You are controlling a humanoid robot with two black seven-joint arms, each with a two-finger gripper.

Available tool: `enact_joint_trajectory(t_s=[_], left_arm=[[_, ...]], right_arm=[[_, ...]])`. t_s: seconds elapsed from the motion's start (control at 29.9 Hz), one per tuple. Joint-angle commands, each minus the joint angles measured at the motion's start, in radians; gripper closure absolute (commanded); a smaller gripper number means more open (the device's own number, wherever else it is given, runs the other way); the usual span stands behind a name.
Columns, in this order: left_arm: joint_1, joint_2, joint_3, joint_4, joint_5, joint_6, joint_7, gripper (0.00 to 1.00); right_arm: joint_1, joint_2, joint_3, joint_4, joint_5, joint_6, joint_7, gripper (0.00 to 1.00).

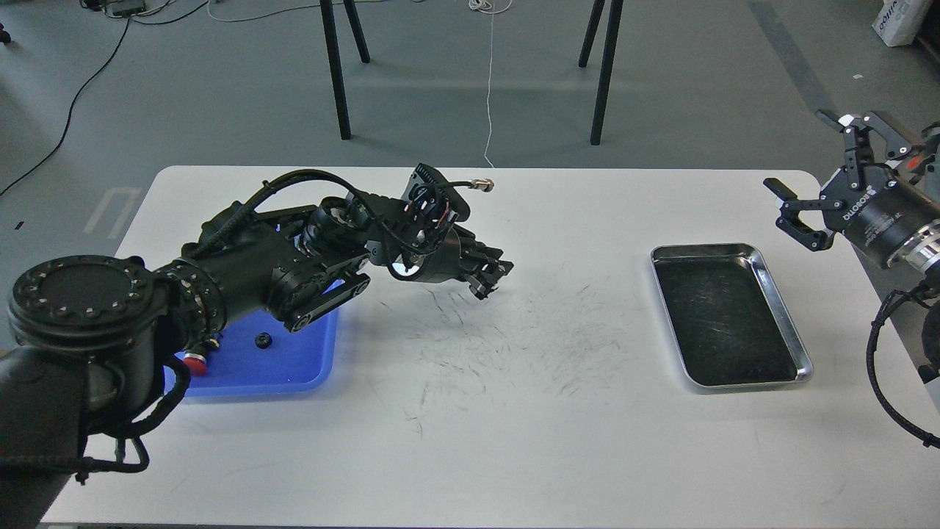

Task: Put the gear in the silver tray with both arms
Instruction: 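Carry the gear to the table centre and release it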

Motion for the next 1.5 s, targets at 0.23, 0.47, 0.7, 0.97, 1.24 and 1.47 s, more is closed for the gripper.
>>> enact_joint_trajectory(t_s=[0.23,0.47,0.7,0.97,1.24,1.47], left_arm=[[0.004,0.000,0.000,0.006,-0.023,-0.006,0.000,0.75],[0.004,0.000,0.000,-0.066,-0.042,-0.029,0.000,0.74],[0.010,0.000,0.000,-0.104,-0.045,-0.030,0.000,0.73],[0.031,0.000,0.000,-0.110,-0.042,-0.032,0.000,0.73],[0.048,0.000,0.000,-0.147,-0.045,-0.032,0.000,0.72],[0.060,0.000,0.000,-0.170,-0.046,-0.035,0.000,0.71]], right_arm=[[0.001,0.030,0.000,-0.013,-0.002,-0.008,0.001,0.01],[0.004,0.034,-0.002,-0.022,-0.005,-0.006,0.001,0.01],[0.004,0.033,-0.003,-0.024,-0.006,-0.005,0.001,0.01],[0.003,0.033,-0.009,-0.031,-0.008,-0.006,0.001,0.01],[0.003,0.033,-0.009,-0.033,-0.008,-0.005,0.001,0.01],[0.000,0.033,-0.009,-0.033,-0.008,-0.005,0.001,0.01]])
